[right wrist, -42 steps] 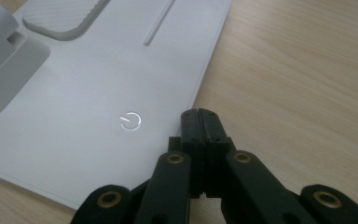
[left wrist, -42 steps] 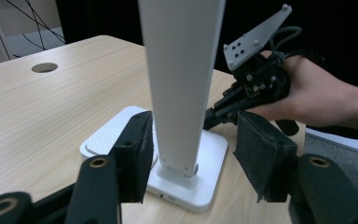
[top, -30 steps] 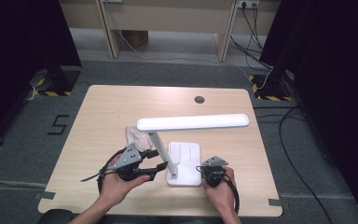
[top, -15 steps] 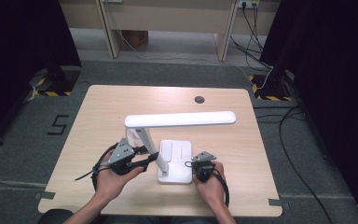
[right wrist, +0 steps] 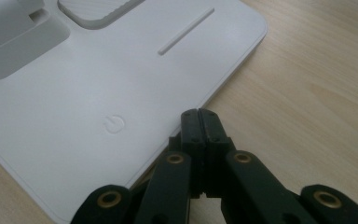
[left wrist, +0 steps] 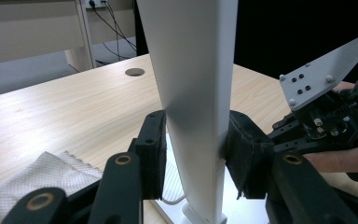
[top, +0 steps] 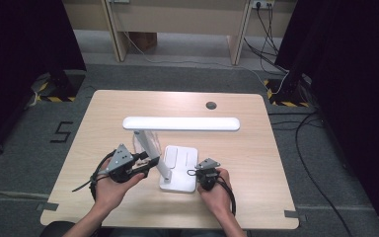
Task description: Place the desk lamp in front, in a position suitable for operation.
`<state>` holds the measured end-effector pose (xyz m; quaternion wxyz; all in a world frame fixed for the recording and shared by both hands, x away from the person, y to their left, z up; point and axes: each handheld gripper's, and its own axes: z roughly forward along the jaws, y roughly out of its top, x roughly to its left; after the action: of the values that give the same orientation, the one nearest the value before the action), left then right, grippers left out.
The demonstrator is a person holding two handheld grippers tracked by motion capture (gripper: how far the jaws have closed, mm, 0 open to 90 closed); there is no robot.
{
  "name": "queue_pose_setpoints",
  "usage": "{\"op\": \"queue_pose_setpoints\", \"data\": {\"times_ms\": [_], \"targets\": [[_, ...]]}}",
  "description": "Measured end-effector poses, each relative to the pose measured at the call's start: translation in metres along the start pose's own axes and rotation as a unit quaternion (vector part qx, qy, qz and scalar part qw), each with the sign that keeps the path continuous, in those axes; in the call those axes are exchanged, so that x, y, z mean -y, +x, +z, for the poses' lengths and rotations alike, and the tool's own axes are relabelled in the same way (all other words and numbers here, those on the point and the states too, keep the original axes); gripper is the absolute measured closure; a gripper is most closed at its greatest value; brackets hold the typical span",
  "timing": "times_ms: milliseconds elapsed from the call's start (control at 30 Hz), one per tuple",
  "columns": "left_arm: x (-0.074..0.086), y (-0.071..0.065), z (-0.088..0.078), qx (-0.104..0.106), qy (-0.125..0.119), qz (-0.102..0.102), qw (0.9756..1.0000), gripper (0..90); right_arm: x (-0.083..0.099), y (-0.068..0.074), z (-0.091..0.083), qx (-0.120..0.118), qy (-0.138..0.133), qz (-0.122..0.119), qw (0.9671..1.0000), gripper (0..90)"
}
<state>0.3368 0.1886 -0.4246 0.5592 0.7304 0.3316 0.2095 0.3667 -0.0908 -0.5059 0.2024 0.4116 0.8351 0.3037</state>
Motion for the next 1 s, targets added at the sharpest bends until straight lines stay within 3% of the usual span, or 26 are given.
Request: {"op": "queue_pose_setpoints", "data": {"times_ms": [500,600,700,800,867,933,1000], "targets": [[0.004,0.007,-0.008,-0.002,0.002,-0.004,1.0000,58.2,-0.006,0.009,0.005,-0.008,0.001,-0.016,0.9998,90.0],[0.005,0.009,-0.014,0.008,0.003,-0.004,1.0000,53.3,-0.006,0.007,0.003,-0.011,0.001,-0.010,0.9999,81.9],[0.011,0.017,-0.029,0.013,0.015,0.002,0.9998,41.4,-0.004,0.000,-0.008,-0.010,-0.017,0.001,0.9998,72.9],[0.025,0.029,-0.045,-0.008,0.036,0.003,0.9993,38.2,-0.002,-0.005,-0.015,-0.009,-0.025,0.006,0.9996,69.4],[0.036,0.041,-0.048,-0.028,0.054,-0.012,0.9981,36.9,0.000,-0.008,-0.020,-0.003,-0.028,0.011,0.9996,66.5],[0.044,0.056,-0.041,-0.049,0.080,-0.016,0.9955,35.5,0.002,-0.012,-0.024,0.001,-0.030,0.016,0.9994,63.5],[0.050,0.073,-0.024,-0.064,0.094,-0.038,0.9928,35.2,0.003,-0.014,-0.026,0.001,-0.034,0.021,0.9992,62.7]]}}
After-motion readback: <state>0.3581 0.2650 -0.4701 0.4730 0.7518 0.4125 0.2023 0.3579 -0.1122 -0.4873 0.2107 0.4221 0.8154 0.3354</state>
